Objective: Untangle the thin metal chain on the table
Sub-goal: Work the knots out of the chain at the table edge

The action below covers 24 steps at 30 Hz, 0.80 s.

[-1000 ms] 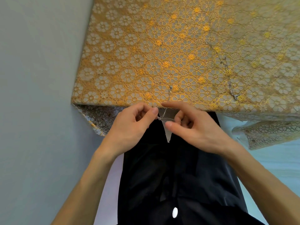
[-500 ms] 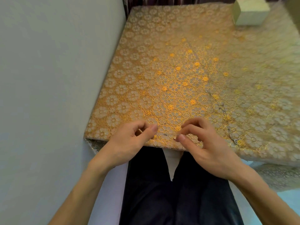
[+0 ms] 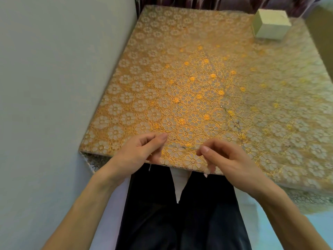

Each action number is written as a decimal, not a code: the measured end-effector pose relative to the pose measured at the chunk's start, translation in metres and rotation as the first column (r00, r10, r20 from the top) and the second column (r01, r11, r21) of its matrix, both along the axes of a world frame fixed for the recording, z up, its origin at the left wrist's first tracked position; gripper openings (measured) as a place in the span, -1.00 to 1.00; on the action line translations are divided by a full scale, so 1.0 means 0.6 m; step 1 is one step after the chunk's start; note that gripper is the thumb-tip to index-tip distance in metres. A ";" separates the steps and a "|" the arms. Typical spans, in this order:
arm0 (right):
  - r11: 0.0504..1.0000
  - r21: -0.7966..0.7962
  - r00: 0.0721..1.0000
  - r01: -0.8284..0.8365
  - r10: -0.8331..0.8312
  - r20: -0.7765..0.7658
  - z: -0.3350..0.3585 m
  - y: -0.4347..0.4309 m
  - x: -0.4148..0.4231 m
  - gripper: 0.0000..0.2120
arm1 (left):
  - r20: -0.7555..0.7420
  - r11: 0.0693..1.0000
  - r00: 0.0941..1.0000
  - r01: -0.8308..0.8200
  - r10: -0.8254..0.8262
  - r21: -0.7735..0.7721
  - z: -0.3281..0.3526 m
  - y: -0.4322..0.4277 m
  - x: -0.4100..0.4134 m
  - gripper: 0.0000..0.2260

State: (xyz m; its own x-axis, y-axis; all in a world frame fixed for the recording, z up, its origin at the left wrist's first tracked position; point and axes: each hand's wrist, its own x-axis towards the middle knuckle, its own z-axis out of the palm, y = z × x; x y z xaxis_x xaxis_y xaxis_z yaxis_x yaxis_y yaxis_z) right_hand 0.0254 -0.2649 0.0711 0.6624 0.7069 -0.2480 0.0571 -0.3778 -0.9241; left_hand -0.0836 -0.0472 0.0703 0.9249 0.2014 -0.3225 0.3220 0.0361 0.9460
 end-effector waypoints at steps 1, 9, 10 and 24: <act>1.000 -0.007 1.000 0.014 -0.014 -0.009 0.000 -0.001 0.001 -0.81 | 0.012 1.000 1.000 0.003 -0.003 -0.007 -0.002 0.002 -0.002 -0.67; 0.989 0.023 0.986 0.144 -0.141 -0.092 0.004 -0.011 0.007 -0.84 | 0.035 0.998 0.999 0.028 -0.026 -0.058 -0.024 0.023 -0.030 -0.75; 0.988 0.027 0.984 0.150 -0.147 -0.102 0.004 -0.013 0.007 -0.86 | 0.033 0.998 0.999 0.028 -0.026 -0.053 -0.027 0.024 -0.032 -0.75; 0.981 0.034 0.978 0.191 -0.187 -0.090 0.014 -0.012 0.004 -0.76 | -0.085 0.999 0.996 -0.036 0.035 -0.015 -0.050 0.041 -0.068 -0.74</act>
State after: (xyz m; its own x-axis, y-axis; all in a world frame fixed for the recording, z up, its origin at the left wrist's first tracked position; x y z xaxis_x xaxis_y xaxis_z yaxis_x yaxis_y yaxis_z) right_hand 0.0278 -0.2720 0.0794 0.7627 0.5820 -0.2822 -0.0915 -0.3349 -0.9378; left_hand -0.1243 -0.0225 0.0404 0.8864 0.2276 -0.4032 0.3995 0.0643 0.9145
